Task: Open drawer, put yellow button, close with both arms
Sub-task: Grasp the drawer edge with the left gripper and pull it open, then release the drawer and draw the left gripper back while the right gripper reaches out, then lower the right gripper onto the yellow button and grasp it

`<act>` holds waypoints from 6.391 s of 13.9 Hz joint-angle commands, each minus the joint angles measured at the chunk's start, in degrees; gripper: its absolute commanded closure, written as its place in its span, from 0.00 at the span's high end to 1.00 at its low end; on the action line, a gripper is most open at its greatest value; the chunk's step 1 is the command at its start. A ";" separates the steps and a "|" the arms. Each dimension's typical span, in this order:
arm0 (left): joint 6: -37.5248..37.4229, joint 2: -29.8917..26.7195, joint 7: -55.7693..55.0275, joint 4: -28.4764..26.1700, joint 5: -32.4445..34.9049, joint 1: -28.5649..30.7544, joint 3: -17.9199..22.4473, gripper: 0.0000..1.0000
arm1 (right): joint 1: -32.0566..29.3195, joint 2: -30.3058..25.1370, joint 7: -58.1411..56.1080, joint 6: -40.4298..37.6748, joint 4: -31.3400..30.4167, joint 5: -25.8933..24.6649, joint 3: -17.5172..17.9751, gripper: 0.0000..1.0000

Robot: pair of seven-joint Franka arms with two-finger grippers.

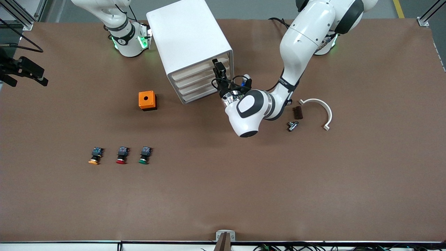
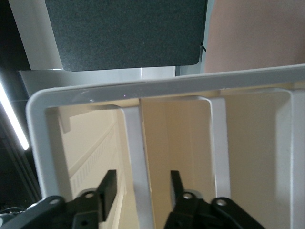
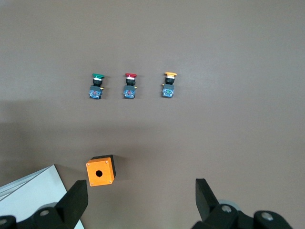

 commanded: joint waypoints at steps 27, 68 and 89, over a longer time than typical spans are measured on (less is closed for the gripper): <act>4.14 1.57 0.22 1.93 -7.05 13.46 0.98 0.66 | -0.19 2.55 -0.80 -0.21 1.69 -0.10 -0.49 1.00; 33.15 -15.65 77.75 8.44 61.07 7.57 10.30 0.99 | -3.27 26.10 5.17 45.92 -18.00 0.07 -0.58 1.00; 31.04 -16.45 78.10 4.66 60.80 7.05 8.36 0.99 | -3.71 39.03 4.74 60.79 -18.79 -0.01 -0.58 1.00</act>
